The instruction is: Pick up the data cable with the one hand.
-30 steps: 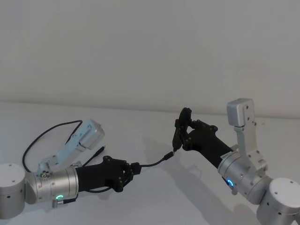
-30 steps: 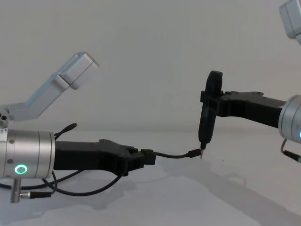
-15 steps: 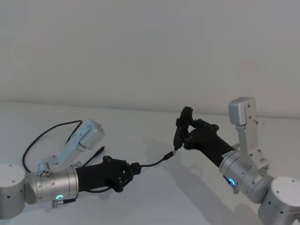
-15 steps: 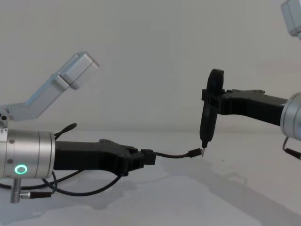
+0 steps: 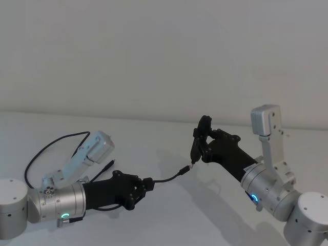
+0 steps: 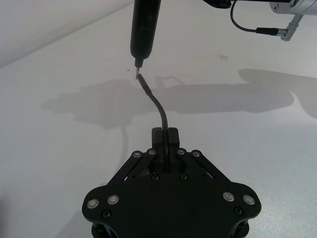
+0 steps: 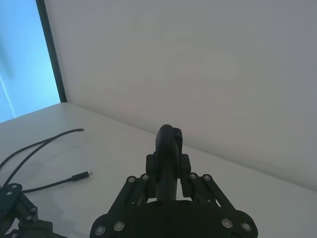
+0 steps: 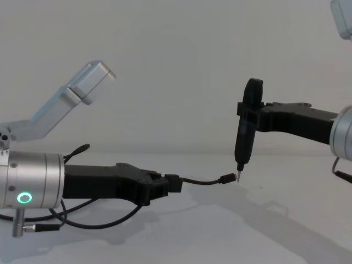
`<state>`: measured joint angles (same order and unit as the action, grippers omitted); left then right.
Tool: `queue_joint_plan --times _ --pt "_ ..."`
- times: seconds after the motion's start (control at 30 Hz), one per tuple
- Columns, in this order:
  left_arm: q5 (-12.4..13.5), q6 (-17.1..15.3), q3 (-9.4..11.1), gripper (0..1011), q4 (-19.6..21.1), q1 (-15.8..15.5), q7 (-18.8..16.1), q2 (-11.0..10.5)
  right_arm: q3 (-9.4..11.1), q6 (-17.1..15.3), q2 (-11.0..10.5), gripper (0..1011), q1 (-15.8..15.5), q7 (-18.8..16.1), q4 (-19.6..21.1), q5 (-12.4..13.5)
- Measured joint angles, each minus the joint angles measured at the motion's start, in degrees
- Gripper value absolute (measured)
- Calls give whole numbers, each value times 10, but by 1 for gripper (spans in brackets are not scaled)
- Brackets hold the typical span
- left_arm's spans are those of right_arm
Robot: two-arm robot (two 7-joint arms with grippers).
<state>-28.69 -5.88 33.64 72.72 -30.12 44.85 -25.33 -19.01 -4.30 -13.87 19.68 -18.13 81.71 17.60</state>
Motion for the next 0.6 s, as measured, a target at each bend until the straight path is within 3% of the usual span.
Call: queue_joint_plan --times 0.6 --pt "0 0 0 60 0 0 0 0 0 -4 -1 274 0 0 3 3"
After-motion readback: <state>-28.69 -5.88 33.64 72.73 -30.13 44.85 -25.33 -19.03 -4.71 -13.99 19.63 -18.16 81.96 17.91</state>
